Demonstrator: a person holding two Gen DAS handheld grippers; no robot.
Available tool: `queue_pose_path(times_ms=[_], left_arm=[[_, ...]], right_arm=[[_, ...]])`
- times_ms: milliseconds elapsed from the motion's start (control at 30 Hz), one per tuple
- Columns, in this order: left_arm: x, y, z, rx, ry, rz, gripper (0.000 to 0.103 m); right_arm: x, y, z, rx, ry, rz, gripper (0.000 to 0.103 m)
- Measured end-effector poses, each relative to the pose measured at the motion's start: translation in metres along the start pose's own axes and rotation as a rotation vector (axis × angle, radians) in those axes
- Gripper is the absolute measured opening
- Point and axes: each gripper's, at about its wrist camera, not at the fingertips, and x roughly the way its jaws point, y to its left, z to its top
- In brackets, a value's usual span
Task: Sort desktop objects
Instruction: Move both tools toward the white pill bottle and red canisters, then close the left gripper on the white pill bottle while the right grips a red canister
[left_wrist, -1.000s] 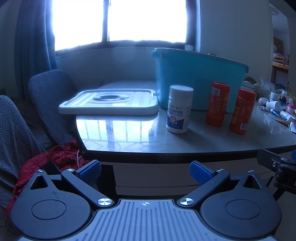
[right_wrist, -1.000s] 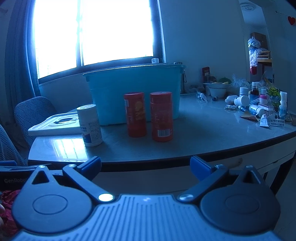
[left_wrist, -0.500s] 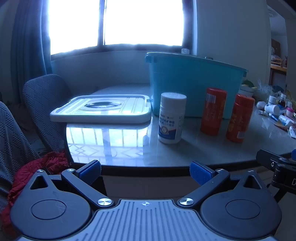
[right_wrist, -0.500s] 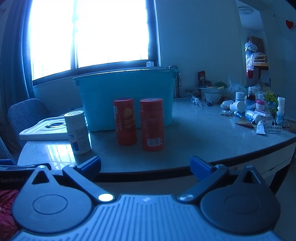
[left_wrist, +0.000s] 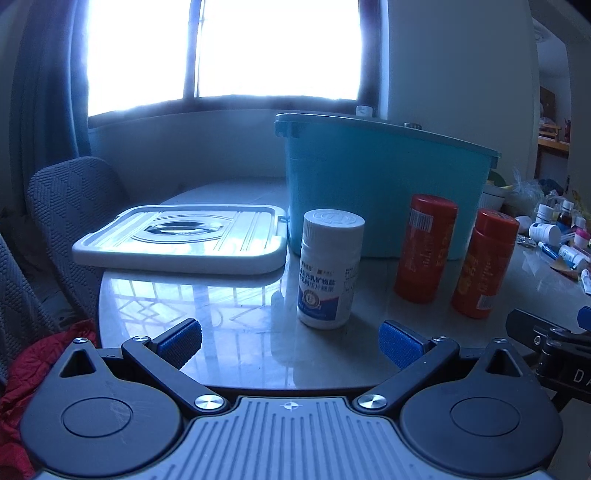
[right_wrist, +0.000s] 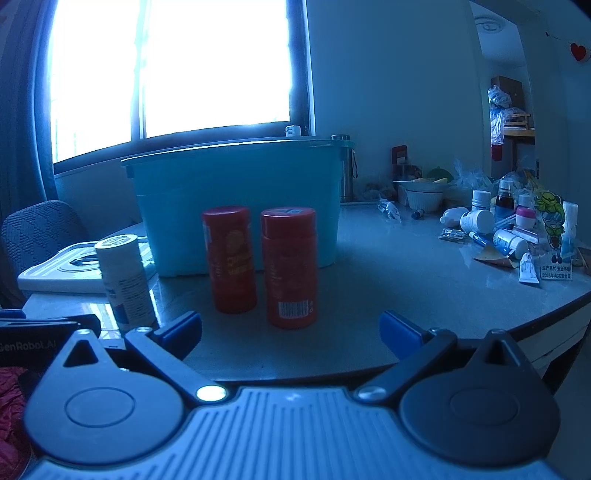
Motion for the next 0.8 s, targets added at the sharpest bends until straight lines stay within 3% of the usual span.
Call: queue_pose_path(times_ms=[700,733,767,800], left_arm=[[0.073,-0.014,0.032,0.015,-0.013,-0.060,0.101],[0.076,-0.014,0.032,0.012,-0.013,-0.070,0.093],[0.078,-0.014,0.033,0.014,-0.007,-0.084,0.082],[0.081,-0.015,0.034,0.023,0.010,-0.095,0.049]], right_arm=[[0.089,0.002,0.027,-0.058,0.017,0.016,0.103],[0.094,0.002,0.028,-0.068,0.029,0.021,0.101],[0.098,0.003,0.029,-0.078,0.042,0.027,0.072],[0.103,0.004,0.030,-0.089,0.055,0.033,0.049]])
